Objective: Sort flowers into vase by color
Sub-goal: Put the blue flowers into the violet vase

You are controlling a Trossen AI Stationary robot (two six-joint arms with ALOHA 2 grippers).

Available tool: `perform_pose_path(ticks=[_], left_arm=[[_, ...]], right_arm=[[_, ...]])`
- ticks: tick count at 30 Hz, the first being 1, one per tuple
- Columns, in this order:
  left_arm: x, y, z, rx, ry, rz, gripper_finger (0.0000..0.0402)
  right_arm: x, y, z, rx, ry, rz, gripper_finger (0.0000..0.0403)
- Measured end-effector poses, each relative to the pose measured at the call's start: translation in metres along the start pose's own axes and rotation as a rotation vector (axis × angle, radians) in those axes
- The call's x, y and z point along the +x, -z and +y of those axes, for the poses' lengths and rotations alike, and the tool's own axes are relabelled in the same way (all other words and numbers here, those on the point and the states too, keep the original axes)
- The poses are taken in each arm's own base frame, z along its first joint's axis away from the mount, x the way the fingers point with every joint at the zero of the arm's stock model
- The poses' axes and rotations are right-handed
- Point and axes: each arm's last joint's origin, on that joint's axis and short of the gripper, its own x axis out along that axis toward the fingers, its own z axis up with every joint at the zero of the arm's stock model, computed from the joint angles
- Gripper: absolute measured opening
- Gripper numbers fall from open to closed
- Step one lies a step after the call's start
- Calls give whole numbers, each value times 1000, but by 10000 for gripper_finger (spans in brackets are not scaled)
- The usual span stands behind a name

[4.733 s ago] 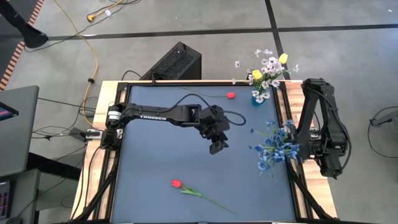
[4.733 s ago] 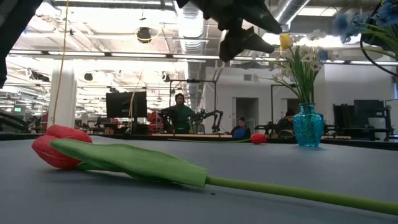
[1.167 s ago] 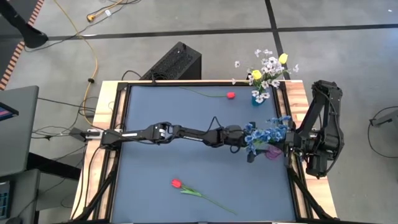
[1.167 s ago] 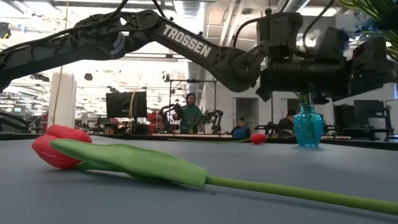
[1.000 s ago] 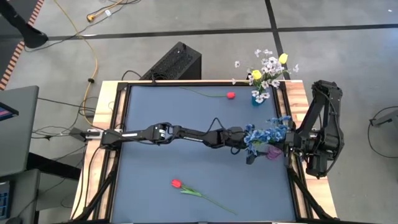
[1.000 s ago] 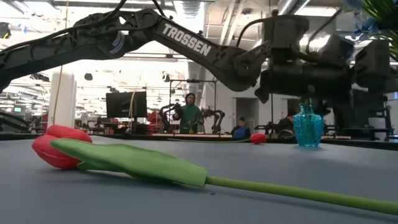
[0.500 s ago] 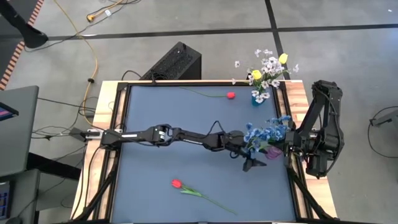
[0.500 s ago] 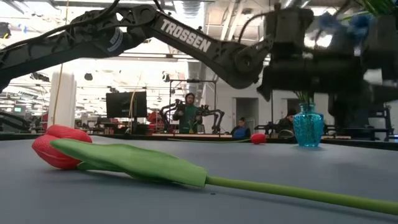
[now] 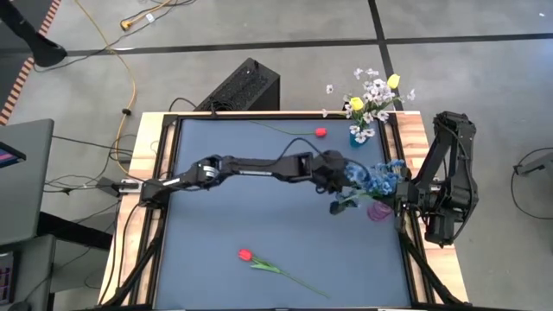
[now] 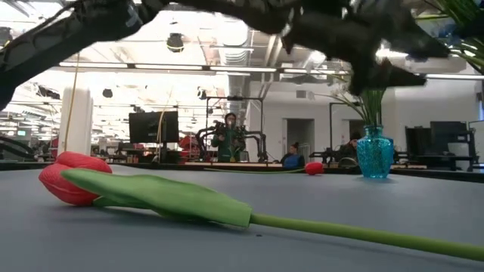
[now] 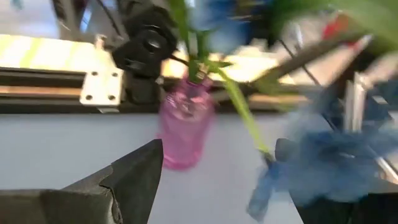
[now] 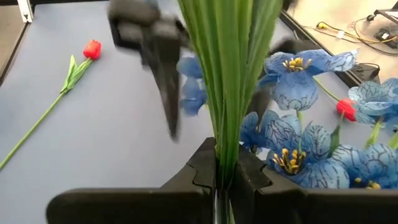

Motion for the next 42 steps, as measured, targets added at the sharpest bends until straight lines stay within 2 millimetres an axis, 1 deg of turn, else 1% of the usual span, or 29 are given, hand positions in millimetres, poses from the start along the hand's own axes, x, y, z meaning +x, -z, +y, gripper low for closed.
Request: perform_pose_path(ticks=[3, 8, 11, 15, 18, 20, 21, 23, 24, 27, 32, 34, 37, 42], left_arm=[[-19, -12, -12, 47, 27, 91, 300], [-51, -25, -38, 97, 73, 252, 300], [-58, -32, -58, 117, 118, 252, 300], [-47, -31, -90, 161, 176, 201, 300], [-30, -28, -110, 205, 194, 79, 300], [-22, -26, -118, 234, 136, -6, 300], [-18, -26, -120, 248, 74, -64, 300], [-14, -25, -119, 249, -55, -155, 300], [-14, -25, -117, 233, -96, -173, 300], [-14, -24, -107, 150, -154, -176, 300], [-15, -22, -92, 46, -179, -183, 300], [-16, -26, -88, 40, -166, -211, 300], [-18, -31, -83, 34, -194, -259, 300], [-21, -35, -71, 5, -206, -292, 300]], right_arm=[[0, 0, 0, -2, 1, -1, 49], [0, -1, -1, -2, 1, -9, 49], [0, -1, -2, -1, 0, -11, 49], [0, -1, -2, -3, 0, -14, 49], [0, -1, -2, -3, 1, -16, 49], [0, -1, -2, -2, 0, -16, 49], [0, -1, -2, -1, 0, -17, 49], [0, -1, -2, -1, 0, -17, 49], [0, -1, -2, -2, 1, -17, 49], [0, -1, -2, -2, 1, -18, 49], [0, -1, -2, 0, -1, -18, 49], [-1, -1, -3, 3, -2, -18, 49], [0, -1, -3, 2, -2, -18, 49], [0, -1, -3, 2, -2, -20, 49]])
